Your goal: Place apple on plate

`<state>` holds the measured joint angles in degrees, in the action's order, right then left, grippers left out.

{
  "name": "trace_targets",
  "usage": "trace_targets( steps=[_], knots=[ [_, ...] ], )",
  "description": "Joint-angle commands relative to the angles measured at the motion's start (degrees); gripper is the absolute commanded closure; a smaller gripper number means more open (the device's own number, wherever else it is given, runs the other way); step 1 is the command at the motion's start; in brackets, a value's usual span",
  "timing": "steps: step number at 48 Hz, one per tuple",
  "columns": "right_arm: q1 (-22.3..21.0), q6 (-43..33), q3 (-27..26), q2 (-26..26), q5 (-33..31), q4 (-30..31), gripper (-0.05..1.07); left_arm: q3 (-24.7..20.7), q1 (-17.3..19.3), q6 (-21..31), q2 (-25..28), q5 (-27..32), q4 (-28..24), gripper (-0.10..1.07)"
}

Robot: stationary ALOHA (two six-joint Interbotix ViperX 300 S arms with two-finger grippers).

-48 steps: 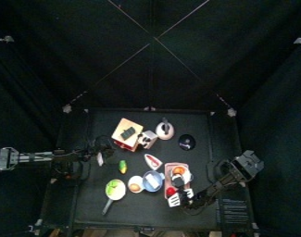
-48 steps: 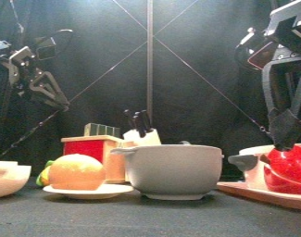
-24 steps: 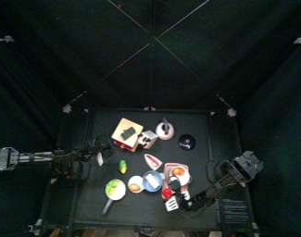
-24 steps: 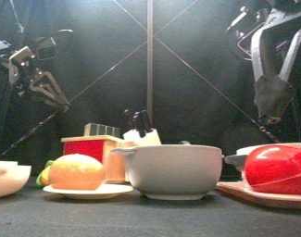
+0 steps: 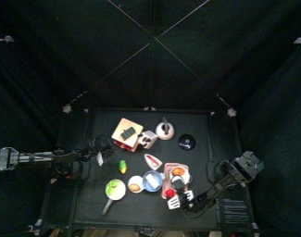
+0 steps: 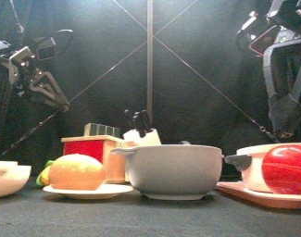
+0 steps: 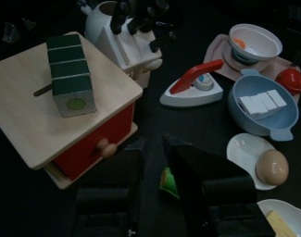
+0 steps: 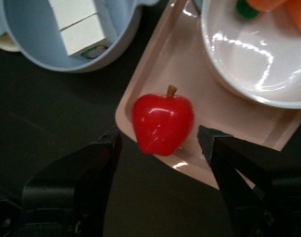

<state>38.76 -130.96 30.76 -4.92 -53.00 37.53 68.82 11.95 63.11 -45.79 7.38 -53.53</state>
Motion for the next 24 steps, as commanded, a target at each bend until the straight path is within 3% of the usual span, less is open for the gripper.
trace_targets(
  steps=[1, 24],
  knots=[
    [0.1, 0.0, -1.4, 0.1, 0.2, 0.3, 0.06, -0.7, 0.2, 0.1, 0.1, -0.3, -0.1, 0.31],
    [-0.6, 0.0, -0.8, -2.7, 2.2, 0.6, 0.06, -0.7, 0.2, 0.1, 0.2, -0.3, -0.2, 0.31]
  ],
)
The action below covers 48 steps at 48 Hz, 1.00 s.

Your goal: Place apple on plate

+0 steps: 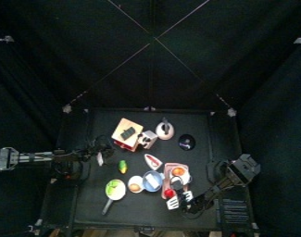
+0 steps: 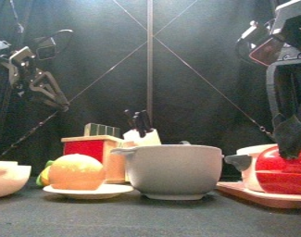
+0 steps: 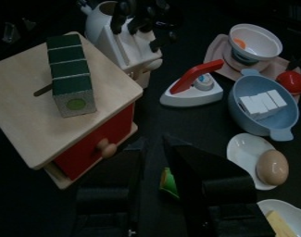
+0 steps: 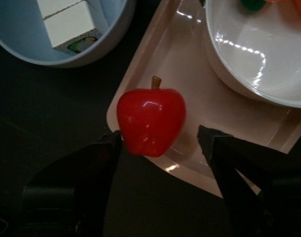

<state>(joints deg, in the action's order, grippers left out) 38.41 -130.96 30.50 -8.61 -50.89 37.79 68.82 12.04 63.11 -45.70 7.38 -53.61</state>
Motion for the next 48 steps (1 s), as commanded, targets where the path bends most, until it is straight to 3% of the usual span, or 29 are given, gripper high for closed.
trace_targets(
  steps=[1, 22, 38, 48],
  knots=[
    [-0.3, 0.0, -0.4, 0.9, 0.1, 0.4, 0.06, -0.7, 0.1, 0.1, 0.0, -0.3, -0.2, 0.31],
    [-0.9, 0.0, 0.5, 0.8, 1.5, 1.0, 0.06, -0.7, 0.1, 0.1, 0.1, -0.3, -0.2, 0.31],
    [-0.8, -0.2, 0.6, 5.1, -8.3, -5.0, 0.06, -0.6, 0.2, 0.1, 0.0, -0.3, -0.2, 0.31],
    [-0.5, -0.4, 0.1, 5.4, -8.8, -8.0, 0.06, -0.5, 0.2, 0.1, 0.1, -0.3, -0.1, 0.31]
  ],
)
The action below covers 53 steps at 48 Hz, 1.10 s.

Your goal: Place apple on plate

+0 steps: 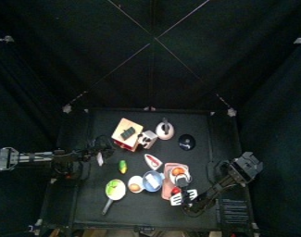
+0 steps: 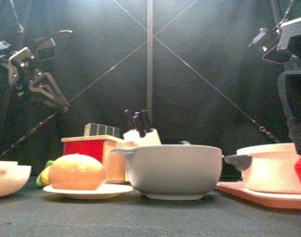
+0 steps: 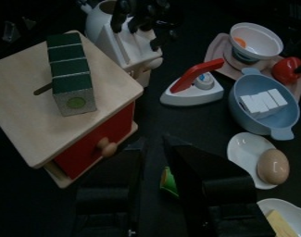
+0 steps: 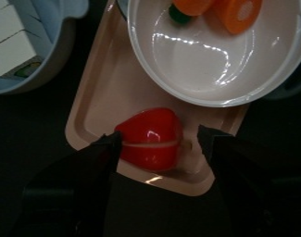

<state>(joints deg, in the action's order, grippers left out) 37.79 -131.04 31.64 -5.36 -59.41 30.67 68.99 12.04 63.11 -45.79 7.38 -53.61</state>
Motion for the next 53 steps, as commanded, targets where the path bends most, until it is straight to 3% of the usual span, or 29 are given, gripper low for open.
trace_targets(
  steps=[1, 28, 53],
  knots=[
    [0.1, -0.3, -1.1, 2.1, -0.2, -1.1, 0.06, -0.7, 0.2, 0.1, 0.1, -0.3, -0.1, 0.31],
    [-0.5, -0.4, -0.8, 2.1, 3.9, 2.2, 0.06, -0.7, 0.2, 0.0, 0.2, -0.3, -0.2, 0.31],
    [-0.5, 0.0, -1.0, 4.1, 1.8, 2.6, 0.06, -0.7, 0.2, 0.1, 0.1, -0.3, -0.2, 0.31]
  ],
)
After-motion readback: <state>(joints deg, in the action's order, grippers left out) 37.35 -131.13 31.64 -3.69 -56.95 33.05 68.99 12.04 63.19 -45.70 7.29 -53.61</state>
